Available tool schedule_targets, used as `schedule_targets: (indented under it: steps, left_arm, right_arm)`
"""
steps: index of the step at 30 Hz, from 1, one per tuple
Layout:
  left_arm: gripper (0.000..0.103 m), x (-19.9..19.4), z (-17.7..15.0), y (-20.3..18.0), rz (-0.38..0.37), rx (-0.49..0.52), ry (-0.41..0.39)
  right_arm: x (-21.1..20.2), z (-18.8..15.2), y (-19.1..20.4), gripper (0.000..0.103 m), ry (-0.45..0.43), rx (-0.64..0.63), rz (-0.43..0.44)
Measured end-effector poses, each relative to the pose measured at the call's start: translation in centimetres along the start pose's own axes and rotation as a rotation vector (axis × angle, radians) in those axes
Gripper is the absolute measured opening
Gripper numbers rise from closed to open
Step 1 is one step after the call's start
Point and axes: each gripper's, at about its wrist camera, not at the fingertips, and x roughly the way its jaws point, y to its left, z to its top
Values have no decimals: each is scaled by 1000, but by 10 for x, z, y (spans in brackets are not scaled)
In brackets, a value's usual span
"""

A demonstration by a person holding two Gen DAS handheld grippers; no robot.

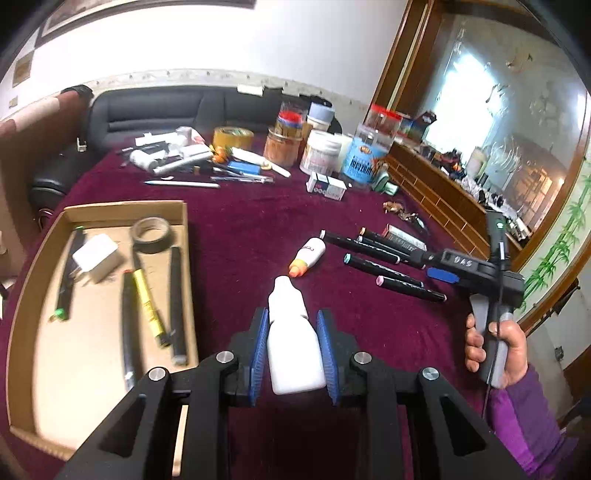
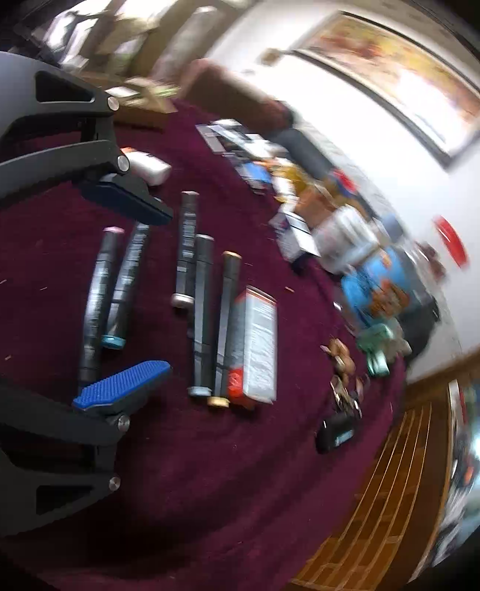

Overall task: Organize rigid objects
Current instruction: 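Carry the glue bottle toward the box with the left tool while the right tool grasps a teal-capped black marker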

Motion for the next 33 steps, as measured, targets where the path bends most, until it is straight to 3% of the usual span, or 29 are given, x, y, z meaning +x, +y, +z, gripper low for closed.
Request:
schedule_targets:
  steps: [5,7,13,15,16,19,30,33]
  left_arm:
    - [28,-19,-17,15,10,-36,-31]
    - [28,-24,-21,21,23,-52,-38]
    - [28,-36,-29,38,51,-83,-47]
    - [28,-37,-32,42,66,-90,-48]
    - [28,-37,-33,45,69,-96,-46]
    - [28,-37,-38,54,77,-120,-40]
    - [28,-46,-43,81,108,-174,-55]
    - [28,-50,-43,93,127,-198,-63]
  right_arm:
    - [14,4,27,74,71,-198,-76]
    - [26,6,38,65,104,-264,-94]
    - [66,5,67,55,220,-414,-115]
    - [73,5,76,47,211,-464,-180]
    - [74,6,78,36,214,-467,-182]
    - [74,7,87,25,227,-491,-213]
    - [58,-1,63,22,227,-456,-189]
    - [50,-4,56,16,215,-411,-164]
